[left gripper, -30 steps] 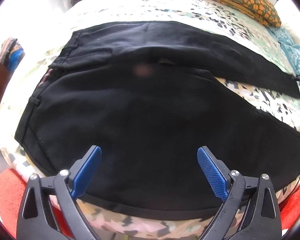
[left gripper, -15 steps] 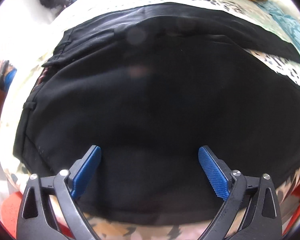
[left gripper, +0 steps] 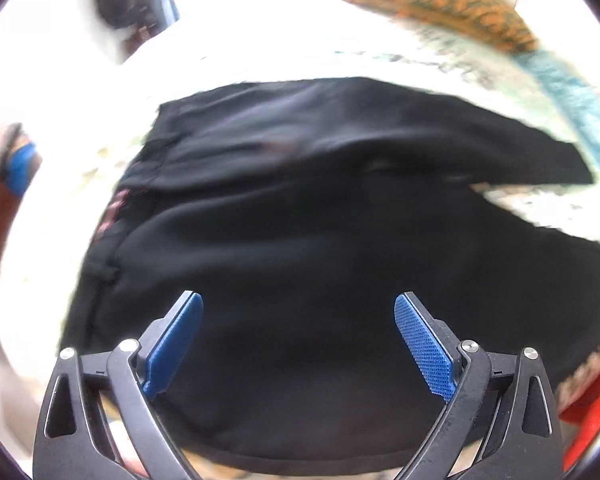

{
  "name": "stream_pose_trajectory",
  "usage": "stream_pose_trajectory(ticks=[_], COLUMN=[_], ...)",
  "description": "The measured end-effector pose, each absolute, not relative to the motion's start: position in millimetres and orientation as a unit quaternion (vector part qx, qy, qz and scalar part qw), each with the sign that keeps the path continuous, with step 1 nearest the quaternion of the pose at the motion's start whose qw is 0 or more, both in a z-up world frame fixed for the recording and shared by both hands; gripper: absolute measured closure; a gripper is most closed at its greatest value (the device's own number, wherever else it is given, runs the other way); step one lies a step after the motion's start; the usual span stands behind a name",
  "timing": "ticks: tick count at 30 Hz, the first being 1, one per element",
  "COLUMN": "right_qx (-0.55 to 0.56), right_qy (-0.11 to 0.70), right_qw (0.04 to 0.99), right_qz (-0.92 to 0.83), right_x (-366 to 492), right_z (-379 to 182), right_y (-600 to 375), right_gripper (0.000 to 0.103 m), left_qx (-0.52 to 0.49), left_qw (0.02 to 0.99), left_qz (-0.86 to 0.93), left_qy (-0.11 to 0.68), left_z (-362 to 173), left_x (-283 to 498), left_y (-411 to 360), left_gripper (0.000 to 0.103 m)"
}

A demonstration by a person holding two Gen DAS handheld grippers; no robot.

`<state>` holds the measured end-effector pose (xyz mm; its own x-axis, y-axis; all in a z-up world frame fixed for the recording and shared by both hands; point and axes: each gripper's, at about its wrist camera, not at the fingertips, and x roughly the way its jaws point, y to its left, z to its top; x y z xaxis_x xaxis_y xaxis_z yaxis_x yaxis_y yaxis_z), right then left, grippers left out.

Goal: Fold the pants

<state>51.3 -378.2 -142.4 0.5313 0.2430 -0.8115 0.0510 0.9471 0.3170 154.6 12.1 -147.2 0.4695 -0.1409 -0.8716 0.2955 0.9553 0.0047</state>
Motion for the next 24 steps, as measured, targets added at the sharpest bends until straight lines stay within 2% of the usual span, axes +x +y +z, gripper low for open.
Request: stream_pose_trajectory(ticks=[2, 5, 9, 14, 16, 18, 20, 24], right_qx=[0.161, 0.226, 0.284, 0.321, 0.311, 0.298, 0.240, 0.283], right_qy=[0.481, 0.494, 0.504, 0.599, 0.602, 0.580, 0.580, 0.567], right_qw=[0.851, 0.809, 0.761, 0.673, 0.689, 0.727, 0.765, 0.738], right_qz=[0.135, 0.227, 0.295, 0.292, 0.258, 0.212, 0.148, 0.231], right_x=[92, 161, 257, 349, 371, 384, 395, 377], right_z=[-129, -123, -138, -225, -242, -238, -228, -211], right_y=[-337, -284, -211, -144, -145, -153, -161, -168], right_gripper=[0.012, 0.012, 0.012, 0.013, 0.014, 0.013, 0.012, 0.008], left_qx=[0.092, 0.104, 0.112, 0.097, 0.098, 0.095, 0.076, 0.034], left_qw=[0.855, 0.839, 0.833, 0.827, 0.825, 0.823, 0.824, 0.838], left_qz=[-0.149, -0.148, -0.158, -0.171, -0.178, -0.183, -0.184, -0.154], left_qy=[0.488, 0.514, 0.519, 0.526, 0.527, 0.529, 0.530, 0.523], left_z=[-153, -184, -198, -197, -196, -197, -189, -182], left_x=[142, 131, 121, 125, 123, 123, 126, 140], left_y=[1, -3, 10, 20, 20, 24, 27, 52], left_gripper=[0.005, 0.005, 0.005, 0.005, 0.005, 0.005, 0.005, 0.005])
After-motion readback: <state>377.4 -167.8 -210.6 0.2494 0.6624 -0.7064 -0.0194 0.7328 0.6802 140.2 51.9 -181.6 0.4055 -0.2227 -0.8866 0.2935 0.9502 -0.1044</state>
